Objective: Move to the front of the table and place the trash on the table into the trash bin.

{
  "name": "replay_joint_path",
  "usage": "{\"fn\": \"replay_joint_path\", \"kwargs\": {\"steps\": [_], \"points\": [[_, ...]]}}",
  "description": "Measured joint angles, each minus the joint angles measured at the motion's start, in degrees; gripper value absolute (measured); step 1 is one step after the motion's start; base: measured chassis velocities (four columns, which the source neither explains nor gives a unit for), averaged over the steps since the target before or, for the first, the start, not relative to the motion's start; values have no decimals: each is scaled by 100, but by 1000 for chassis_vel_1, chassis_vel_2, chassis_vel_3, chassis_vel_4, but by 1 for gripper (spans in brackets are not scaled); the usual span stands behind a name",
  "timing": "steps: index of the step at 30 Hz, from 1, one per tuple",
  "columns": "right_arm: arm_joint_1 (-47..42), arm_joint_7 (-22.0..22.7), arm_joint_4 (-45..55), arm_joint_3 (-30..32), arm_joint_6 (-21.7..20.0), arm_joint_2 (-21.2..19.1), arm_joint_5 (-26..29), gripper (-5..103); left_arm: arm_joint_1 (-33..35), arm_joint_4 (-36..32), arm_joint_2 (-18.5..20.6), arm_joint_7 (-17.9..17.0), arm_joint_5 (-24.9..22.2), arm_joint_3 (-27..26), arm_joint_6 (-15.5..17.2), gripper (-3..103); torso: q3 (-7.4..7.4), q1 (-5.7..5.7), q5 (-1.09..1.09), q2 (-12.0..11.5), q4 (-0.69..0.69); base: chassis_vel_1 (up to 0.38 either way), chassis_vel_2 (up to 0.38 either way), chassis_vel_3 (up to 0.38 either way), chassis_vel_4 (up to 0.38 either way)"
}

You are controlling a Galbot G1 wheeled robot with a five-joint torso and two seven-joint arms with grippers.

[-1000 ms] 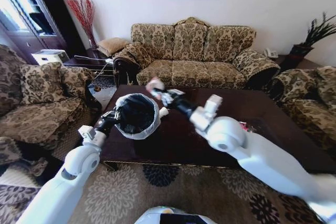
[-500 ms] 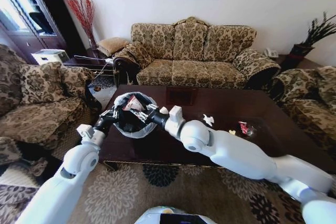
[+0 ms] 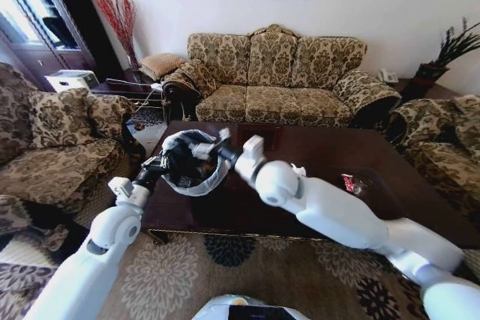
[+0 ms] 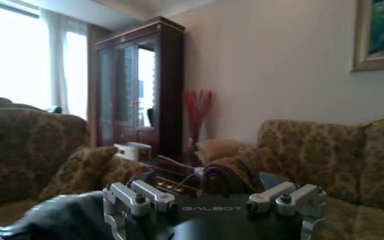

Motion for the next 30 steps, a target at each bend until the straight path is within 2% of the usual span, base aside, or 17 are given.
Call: {"fn": "replay_joint_path", "kwargs": {"steps": [1, 5, 10, 14, 21, 26, 30], "points": [[-235, 6, -203, 173, 133, -90, -236, 100, 1, 6, -1, 23, 57, -10, 4, 3, 0, 0, 1, 0, -2, 0, 0, 0, 0], [-731, 11, -417, 493, 197, -201, -645, 100, -3, 36, -17, 65, 221, -12, 30, 3, 1, 0, 2, 0, -1, 0, 0, 0, 0], [-1413, -74, -428, 857, 4, -291, -1024, 100, 16, 36, -37, 73, 292, -10, 55, 3, 0, 0, 0, 0, 1, 0, 0, 0, 0], [-1745, -164, -407, 1093, -171, -302, -1077, 100, 52, 30, -37, 120, 301, -14, 26, 3, 0, 0, 0, 0, 1, 20, 17, 20, 30], [-1989, -355, -464, 1232, -178, -286, -1214, 100, 105, -36, -29, 130, 366, -20, -14, 3, 0, -1, -1, 0, 5, 42, 48, 60, 30], [-2097, -347, -543, 1236, -200, -196, -1373, 100, 155, -117, -24, 142, 370, -32, -22, 3, 0, -1, -1, 0, -2, -32, 63, 56, -34], [-2092, -326, -712, 1184, -180, -59, -1421, 100, 210, -197, -25, 147, 372, -50, -24, 3, 1, 1, 0, 0, 0, -49, 44, 56, -58]]}}
